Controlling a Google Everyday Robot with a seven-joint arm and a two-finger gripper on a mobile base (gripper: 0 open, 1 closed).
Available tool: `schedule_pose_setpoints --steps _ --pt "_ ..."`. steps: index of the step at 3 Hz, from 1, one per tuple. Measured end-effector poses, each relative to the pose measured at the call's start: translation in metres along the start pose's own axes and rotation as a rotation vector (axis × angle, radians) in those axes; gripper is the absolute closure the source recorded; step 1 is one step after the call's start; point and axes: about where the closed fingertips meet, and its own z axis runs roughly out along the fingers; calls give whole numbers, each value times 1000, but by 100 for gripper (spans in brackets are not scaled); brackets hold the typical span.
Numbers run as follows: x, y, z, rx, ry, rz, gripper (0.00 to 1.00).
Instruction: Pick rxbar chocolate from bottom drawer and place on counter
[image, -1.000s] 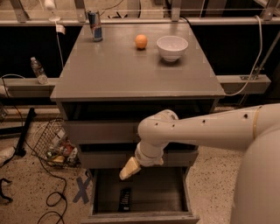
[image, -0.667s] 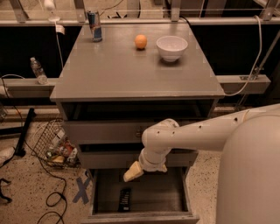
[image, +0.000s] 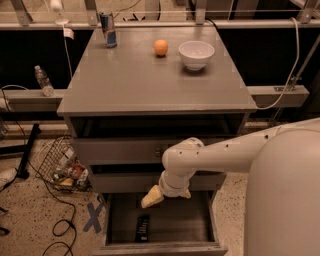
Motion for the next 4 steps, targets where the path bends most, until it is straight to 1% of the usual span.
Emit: schedule_pose_setpoints --steps 1,2,3,4 --pt "-1 7 40 26 16 68 0" --pt "-1 10 92 20 35 164 0" --pt "0 16 139 20 41 211 0" --pt "-1 16 172 10 22 252 0"
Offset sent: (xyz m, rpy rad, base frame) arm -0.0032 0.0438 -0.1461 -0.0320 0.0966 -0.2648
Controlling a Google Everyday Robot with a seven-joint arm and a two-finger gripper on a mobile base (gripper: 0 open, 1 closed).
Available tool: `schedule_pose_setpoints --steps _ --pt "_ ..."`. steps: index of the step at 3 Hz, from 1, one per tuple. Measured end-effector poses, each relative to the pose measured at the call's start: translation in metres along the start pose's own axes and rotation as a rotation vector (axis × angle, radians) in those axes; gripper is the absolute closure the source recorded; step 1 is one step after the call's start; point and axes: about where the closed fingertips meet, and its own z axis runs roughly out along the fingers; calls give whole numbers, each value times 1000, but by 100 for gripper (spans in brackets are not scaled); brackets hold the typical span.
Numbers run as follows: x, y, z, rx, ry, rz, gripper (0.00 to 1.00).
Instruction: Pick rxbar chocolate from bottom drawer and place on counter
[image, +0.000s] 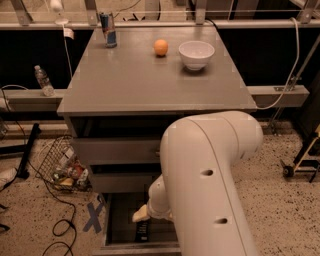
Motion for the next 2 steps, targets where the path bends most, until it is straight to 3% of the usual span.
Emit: schedule_pose_setpoints --steps 1,2 --pt "-2 7 28 -36 -4 5 0" --pt "-2 7 30 -32 -7 5 0"
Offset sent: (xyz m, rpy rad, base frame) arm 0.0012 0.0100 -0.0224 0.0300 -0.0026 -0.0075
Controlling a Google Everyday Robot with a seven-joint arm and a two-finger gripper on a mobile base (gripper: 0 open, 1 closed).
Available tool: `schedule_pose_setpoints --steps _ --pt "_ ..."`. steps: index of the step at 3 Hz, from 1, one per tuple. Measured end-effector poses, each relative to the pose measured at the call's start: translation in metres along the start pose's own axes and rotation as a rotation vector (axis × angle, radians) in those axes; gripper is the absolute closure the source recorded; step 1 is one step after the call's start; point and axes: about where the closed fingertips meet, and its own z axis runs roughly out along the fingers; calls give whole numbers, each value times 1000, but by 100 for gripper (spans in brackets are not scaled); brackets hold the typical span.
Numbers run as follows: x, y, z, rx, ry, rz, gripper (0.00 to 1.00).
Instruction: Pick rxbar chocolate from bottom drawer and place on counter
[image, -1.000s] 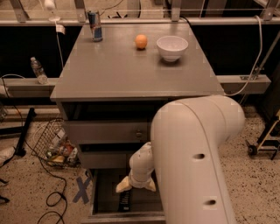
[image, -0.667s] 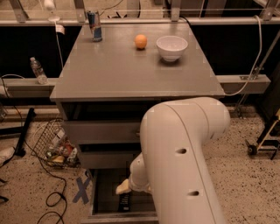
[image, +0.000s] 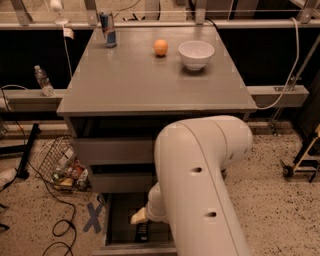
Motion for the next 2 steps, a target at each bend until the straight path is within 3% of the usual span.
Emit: schedule_pose_setpoints --steps 2 --pt "-10 16 37 50 -10 -7 0"
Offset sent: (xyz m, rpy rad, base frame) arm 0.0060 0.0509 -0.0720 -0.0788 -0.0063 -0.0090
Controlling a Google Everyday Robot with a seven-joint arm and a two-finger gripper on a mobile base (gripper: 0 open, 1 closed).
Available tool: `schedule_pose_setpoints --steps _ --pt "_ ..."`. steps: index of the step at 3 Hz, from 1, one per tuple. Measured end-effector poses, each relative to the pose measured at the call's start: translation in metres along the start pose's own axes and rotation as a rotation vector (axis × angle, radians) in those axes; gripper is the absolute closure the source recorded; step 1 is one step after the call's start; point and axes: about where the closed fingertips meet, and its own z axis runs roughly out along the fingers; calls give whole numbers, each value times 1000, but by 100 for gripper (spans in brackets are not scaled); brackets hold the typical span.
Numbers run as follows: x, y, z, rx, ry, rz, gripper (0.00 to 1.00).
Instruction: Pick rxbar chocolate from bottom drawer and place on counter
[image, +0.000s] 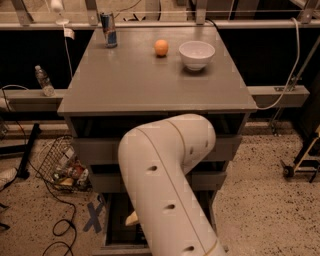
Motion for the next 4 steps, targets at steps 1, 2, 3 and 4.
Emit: schedule_pose_setpoints --steps 1,2,3,4 --pt "4 10 30 5 22 6 0" --pt "5 12 60 33 38 17 0" --pt "-1 13 80 60 27 23 0" --pt "-9 19 100 95 6 11 0"
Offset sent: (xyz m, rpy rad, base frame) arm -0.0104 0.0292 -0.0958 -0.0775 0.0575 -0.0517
